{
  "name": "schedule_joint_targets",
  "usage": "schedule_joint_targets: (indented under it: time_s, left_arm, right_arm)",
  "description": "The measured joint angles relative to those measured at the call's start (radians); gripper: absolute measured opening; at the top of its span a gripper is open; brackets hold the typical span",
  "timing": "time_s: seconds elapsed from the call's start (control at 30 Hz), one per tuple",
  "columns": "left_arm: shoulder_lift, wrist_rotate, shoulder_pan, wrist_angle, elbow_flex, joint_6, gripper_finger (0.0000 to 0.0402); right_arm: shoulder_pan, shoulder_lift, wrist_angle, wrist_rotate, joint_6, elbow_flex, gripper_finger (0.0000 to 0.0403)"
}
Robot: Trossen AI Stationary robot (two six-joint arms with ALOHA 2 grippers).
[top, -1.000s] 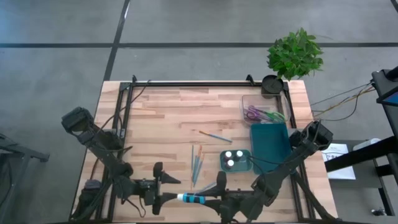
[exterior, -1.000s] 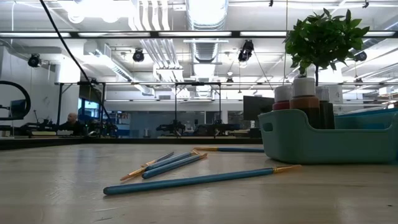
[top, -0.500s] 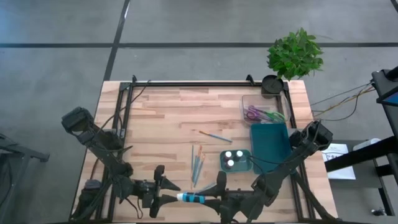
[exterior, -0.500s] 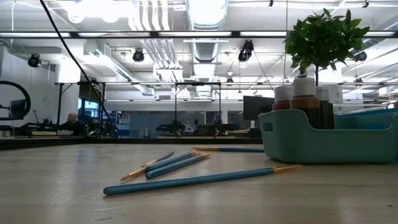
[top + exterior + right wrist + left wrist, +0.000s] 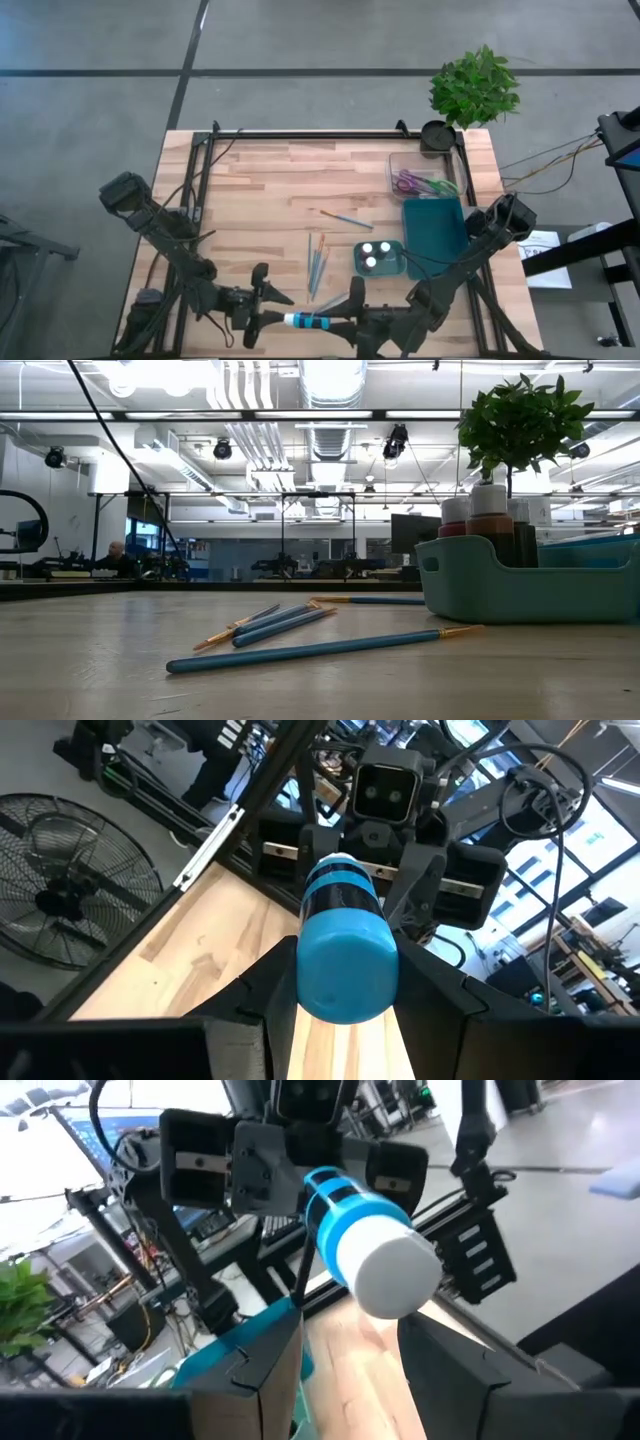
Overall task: Pick & Place Paint Supplies
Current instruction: Put the blue paint bottle into the green bin
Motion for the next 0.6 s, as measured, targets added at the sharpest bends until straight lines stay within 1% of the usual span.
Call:
schedule_joint_targets:
  time_s: [0.33, 0.6]
  left_arm:
    - [0.0, 0.194, 0.035, 0.037, 0.001, 0.002, 0.0169]
    - [0.0, 0.239, 0.059, 0.069, 0.001, 0.004, 0.0169]
  right_arm:
    - [-0.002, 0.0, -0.007, -0.002, -0.009, -0.002, 0.013]
    - [-0.003, 0.0, 0.011, 0.006, -0.032, -0.002, 0.013]
